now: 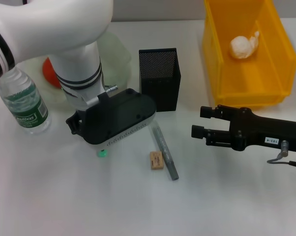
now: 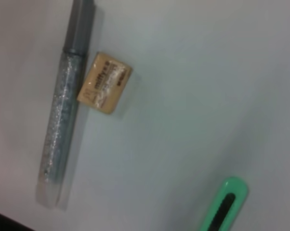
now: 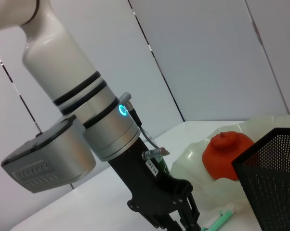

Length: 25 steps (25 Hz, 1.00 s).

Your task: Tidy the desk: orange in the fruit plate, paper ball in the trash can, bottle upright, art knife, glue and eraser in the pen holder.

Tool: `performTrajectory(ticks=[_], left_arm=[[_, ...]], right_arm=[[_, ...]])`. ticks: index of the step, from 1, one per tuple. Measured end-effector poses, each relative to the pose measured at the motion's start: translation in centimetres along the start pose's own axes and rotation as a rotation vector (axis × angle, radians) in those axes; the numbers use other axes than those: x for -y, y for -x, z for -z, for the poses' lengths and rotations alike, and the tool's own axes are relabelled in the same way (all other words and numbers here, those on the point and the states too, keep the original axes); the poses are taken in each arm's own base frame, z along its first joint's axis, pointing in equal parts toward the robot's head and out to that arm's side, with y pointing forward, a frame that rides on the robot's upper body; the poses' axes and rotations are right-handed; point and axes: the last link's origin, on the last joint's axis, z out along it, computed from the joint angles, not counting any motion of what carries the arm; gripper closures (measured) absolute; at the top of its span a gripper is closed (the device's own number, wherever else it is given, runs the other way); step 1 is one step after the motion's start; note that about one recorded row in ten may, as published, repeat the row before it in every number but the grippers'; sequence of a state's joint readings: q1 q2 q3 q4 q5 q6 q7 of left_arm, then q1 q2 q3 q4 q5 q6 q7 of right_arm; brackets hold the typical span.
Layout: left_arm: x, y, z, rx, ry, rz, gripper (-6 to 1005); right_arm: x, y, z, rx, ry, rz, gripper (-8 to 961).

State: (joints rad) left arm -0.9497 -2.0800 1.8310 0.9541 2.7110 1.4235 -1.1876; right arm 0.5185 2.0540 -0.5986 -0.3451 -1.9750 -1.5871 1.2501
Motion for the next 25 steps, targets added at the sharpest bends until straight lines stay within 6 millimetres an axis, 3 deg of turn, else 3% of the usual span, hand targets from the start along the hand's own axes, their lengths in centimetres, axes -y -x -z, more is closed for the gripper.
performTrajectory(ticks=[25], left_arm=[[0.00, -0.14, -0.57, -0.030, -0.018, -0.022, 683]], right_arm=[[-0.10, -0.19, 0.12, 0.006, -0.001, -0.014, 165]])
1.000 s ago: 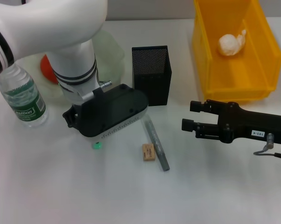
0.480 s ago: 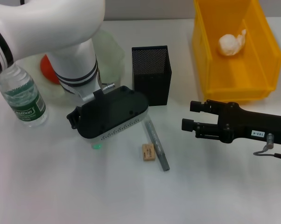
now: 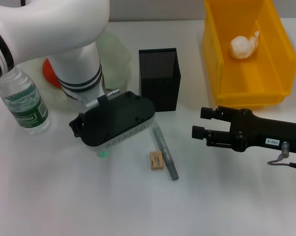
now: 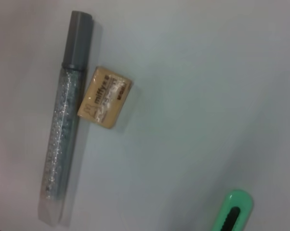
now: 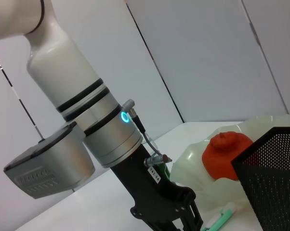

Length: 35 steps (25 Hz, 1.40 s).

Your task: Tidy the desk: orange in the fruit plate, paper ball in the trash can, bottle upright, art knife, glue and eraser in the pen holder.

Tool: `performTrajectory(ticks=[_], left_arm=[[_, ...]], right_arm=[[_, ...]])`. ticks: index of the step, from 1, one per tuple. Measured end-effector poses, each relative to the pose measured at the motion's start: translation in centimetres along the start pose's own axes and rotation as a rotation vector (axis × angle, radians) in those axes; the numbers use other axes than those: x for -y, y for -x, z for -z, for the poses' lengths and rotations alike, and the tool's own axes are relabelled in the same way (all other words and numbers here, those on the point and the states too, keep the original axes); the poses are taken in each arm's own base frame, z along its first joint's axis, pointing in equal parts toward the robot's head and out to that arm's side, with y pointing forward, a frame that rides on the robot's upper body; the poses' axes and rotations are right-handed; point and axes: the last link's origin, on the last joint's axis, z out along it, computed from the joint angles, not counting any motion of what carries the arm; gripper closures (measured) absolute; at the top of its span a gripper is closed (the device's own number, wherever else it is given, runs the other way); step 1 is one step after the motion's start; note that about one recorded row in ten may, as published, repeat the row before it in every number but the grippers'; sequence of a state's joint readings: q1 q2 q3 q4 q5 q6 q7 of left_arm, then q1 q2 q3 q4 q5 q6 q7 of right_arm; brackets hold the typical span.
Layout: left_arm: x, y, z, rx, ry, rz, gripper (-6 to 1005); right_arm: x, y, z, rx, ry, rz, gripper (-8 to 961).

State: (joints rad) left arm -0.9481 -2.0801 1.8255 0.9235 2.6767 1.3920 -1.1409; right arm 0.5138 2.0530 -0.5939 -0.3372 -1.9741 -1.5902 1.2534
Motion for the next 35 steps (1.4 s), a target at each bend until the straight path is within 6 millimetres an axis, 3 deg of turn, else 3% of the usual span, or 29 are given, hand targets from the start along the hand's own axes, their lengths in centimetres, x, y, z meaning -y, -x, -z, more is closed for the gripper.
performTrajectory(ticks=[35], left_arm=[[0.49, -0.46, -0.17, -0.021, -0.026, -0.039, 692]], right_arm=[[-0.03, 0.03, 0.08, -0.001, 0.003, 0.000, 165]])
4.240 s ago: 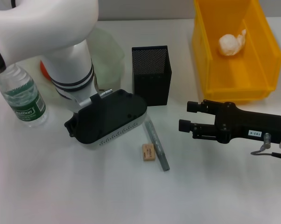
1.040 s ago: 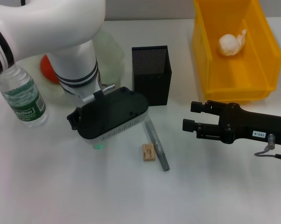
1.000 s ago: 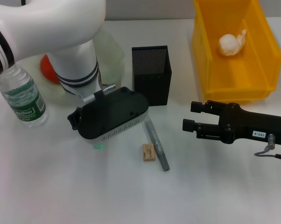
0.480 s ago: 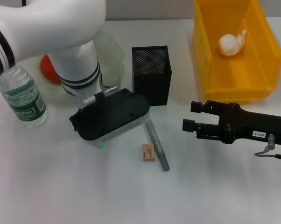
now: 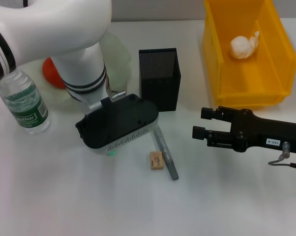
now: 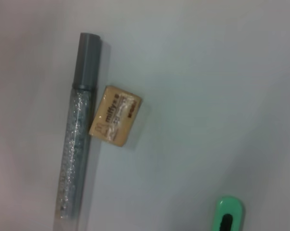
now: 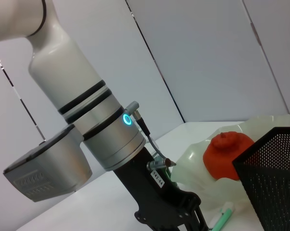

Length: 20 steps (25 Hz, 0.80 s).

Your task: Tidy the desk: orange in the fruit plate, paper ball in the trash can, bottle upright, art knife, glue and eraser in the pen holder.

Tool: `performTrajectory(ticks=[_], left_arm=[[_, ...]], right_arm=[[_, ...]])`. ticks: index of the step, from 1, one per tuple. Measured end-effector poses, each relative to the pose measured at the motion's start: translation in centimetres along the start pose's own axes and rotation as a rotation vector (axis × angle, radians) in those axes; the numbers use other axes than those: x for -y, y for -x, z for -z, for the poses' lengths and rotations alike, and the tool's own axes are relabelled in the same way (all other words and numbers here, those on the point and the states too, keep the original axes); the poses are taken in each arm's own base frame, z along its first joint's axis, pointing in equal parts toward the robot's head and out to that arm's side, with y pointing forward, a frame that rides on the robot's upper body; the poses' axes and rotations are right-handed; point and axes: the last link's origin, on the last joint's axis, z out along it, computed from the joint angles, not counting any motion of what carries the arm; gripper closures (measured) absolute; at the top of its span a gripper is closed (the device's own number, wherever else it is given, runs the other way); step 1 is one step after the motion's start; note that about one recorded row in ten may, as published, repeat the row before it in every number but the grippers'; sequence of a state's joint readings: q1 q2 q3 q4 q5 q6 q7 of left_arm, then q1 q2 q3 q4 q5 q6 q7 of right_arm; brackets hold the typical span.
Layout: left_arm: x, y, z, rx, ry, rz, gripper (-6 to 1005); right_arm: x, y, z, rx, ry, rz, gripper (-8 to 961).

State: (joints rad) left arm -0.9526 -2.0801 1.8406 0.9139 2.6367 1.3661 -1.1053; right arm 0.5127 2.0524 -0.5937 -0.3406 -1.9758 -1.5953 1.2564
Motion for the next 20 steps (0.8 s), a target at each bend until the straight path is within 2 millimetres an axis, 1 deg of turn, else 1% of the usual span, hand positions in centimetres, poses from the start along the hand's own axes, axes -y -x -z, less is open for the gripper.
performTrajectory(ticks=[5, 10, 20], left_arm=[[0.02, -0.05, -0.12, -0.008, -0.006, -0.003, 697], [0.03, -0.02, -0.18, -0.013, -0.009, -0.004, 737], [-0.03, 0.07, -0.42, -0.025, -0.013, 0.004, 736]], right_arm=[[-0.01, -0.02, 0.00, -0.001, 0.000, 0.000, 165], [-0.03, -0.04, -0.01, -0.001, 0.001, -0.001, 165], [-0.01, -0.01, 0.00, 0.000, 0.000, -0.001, 166]])
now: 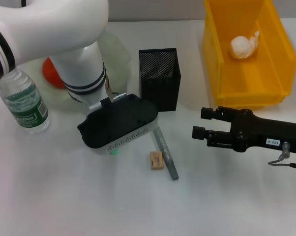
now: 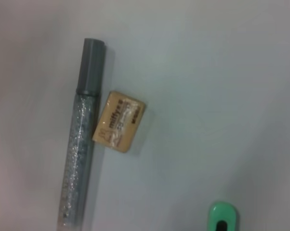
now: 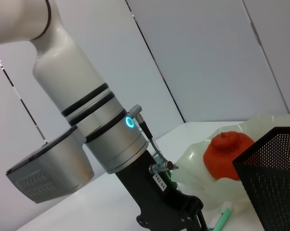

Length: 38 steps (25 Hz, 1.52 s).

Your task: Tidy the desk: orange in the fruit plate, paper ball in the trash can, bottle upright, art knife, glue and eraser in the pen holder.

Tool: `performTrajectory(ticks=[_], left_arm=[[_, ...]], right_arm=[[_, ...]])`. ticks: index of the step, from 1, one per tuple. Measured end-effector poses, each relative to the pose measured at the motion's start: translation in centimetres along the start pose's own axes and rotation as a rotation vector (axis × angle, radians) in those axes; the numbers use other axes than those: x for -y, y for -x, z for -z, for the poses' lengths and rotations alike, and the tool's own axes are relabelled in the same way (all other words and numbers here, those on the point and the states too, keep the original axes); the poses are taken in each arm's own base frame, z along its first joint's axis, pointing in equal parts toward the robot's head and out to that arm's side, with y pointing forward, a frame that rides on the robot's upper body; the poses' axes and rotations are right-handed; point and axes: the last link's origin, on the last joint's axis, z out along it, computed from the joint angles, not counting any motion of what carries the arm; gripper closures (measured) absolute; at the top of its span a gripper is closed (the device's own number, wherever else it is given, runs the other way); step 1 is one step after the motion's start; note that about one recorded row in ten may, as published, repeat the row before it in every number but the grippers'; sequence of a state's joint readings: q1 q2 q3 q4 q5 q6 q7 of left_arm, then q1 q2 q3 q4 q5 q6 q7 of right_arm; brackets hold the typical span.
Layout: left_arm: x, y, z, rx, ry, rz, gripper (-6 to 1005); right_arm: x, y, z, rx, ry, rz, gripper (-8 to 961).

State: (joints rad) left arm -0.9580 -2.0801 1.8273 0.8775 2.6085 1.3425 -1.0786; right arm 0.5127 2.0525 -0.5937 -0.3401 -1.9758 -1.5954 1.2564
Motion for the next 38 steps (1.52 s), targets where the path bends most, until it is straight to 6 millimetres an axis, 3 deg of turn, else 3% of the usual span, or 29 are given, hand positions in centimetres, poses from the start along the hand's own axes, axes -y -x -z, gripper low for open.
performTrajectory(ticks=[10, 15, 23, 30, 38], left_arm=[[0.1, 0.0, 0.0, -0.002, -0.003, 0.000, 734], [0.1, 0.0, 0.0, -0.003, -0.004, 0.007, 806], [0.4, 0.0, 0.5, -0.017, -0.026, 0.082, 811], [0.8, 0.1, 3.4, -0.150, -0.097, 0.284, 810], [-0.3, -0.4, 5.0, -0.213, -0.184, 0.425, 811]], right_arm=[[0.0, 0.0, 0.0, 0.004, -0.003, -0.001, 166], [0.1, 0.1, 0.1, 0.004, -0.004, 0.001, 166], [0.1, 0.0, 0.1, 0.003, -0.006, 0.003, 166], [0.0, -0.2, 0.4, 0.003, -0.012, 0.022, 166], [-0.1, -0.3, 0.8, 0.010, -0.013, 0.047, 166]])
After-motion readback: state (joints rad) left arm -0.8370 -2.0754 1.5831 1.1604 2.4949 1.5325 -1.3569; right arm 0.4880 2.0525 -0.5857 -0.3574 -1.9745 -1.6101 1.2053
